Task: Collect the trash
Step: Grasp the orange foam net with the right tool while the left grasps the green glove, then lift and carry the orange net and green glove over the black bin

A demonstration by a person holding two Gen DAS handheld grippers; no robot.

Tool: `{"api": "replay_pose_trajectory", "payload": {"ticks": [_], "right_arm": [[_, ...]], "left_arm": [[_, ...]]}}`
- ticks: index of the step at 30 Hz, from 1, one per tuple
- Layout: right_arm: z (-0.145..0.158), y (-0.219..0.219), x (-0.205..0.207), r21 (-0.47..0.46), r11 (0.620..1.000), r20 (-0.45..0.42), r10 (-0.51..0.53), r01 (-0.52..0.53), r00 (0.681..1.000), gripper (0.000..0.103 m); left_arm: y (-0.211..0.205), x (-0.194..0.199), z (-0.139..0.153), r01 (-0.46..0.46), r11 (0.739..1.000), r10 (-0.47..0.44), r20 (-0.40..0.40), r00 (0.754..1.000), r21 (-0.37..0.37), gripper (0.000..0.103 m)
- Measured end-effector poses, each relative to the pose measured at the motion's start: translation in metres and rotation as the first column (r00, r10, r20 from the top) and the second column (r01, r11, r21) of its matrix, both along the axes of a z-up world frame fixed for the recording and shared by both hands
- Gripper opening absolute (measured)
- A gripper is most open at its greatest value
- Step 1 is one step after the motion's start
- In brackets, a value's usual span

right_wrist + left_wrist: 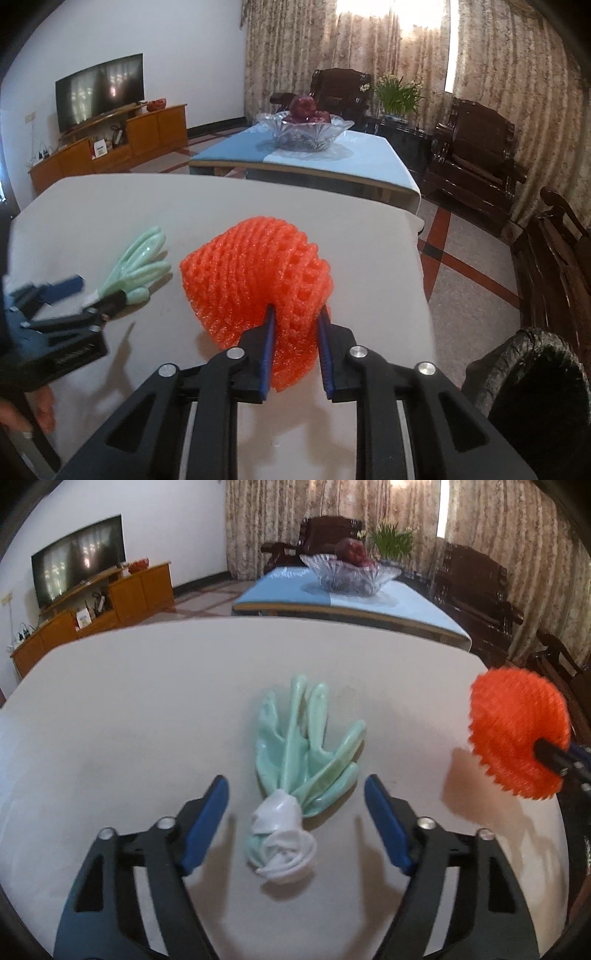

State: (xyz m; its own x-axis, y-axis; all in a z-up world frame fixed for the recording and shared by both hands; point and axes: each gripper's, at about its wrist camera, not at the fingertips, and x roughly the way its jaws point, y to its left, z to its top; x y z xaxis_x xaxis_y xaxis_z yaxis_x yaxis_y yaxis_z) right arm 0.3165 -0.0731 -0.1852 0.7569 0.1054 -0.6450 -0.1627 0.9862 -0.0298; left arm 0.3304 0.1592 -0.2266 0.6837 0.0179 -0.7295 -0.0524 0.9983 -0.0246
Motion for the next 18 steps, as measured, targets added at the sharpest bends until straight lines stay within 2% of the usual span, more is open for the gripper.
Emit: {"api": "replay_pose_trajectory", "payload": {"ticks": [1, 2, 9, 18], "right_arm": [[0.001, -0.001, 0.000, 0.004, 1.000, 0.002, 0.001, -0.001, 1.000, 0.021], [0.003, -0.001, 0.001, 0.006, 1.000, 0.004, 0.002, -0.002, 1.000, 0.021], [0.012, -0.003, -0.004, 0.021, 1.000, 0.008, 0.005, -0.005, 1.000, 0.021], [0.021, -0.007, -0.015, 0.037, 0.999, 0.010, -0.001, 0.000, 1.000, 0.021]], "left_arm": [[-0.001, 0.004, -0.004, 0.003, 1.000, -0.003, -0.018, 1.000, -0.008, 0.057], [-0.001, 0.008, -0.007, 0.003, 1.000, -0.003, -0.036, 0.999, -0.011, 0.054], [-0.002, 0.004, -0.002, -0.030, 1.000, 0.030, -0.015, 0.999, -0.002, 0.022], [-0.006, -0.023, 0.027, -0.060, 0.998, 0.060, 0.034, 0.998, -0.004, 0.019]]}}
